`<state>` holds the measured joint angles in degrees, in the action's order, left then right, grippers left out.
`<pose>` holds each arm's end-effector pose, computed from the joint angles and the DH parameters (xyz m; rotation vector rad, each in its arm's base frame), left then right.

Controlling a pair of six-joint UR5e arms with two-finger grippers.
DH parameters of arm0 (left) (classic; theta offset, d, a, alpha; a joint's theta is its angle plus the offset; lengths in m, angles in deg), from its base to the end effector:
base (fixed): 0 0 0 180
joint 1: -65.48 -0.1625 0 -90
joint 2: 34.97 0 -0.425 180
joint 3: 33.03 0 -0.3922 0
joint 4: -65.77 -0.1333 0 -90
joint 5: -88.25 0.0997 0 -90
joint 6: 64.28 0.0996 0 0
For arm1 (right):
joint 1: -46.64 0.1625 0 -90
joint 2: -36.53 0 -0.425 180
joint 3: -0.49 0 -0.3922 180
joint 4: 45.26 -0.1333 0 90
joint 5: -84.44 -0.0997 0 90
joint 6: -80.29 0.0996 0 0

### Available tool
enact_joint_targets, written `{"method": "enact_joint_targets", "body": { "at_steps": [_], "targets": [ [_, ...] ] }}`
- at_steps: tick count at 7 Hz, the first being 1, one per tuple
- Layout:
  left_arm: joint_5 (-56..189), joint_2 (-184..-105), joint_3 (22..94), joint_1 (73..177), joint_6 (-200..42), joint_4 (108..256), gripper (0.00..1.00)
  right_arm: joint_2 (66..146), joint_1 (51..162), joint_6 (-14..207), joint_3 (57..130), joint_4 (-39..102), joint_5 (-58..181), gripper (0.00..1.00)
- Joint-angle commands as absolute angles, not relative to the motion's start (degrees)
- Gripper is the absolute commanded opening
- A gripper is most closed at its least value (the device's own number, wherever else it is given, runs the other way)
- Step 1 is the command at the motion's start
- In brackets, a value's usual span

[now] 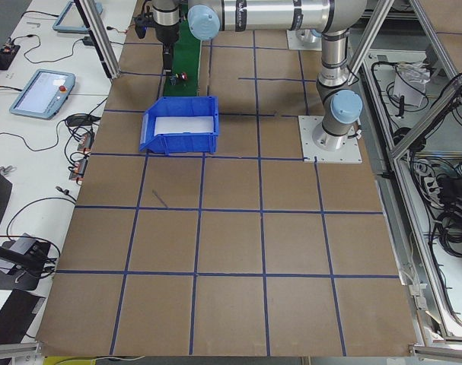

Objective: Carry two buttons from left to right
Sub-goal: 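Release red button on belt with left gripper while right grasps yellow button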

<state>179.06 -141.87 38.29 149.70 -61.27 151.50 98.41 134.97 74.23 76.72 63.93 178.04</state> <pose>-0.0683 -0.6353 0.4928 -0.0765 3.1143 -0.1625 0.1069 -0.6914 0.3495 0.1135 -3.0687 0.1230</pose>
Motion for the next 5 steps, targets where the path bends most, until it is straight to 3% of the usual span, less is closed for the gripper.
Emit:
{"method": "enact_joint_targets", "body": {
  "at_steps": [1, 5],
  "targets": [
    [178.95, -139.48, 38.95, 151.25, -61.29, 151.81, 1.00, 102.17, 124.38, 63.37, 76.86, 59.78, 178.48, 0.08],
    [179.13, -139.47, 41.23, 153.36, -61.91, 153.39, 1.00, 104.64, 107.50, 45.61, 77.21, 57.66, 180.06, 0.08]
  ]
}}
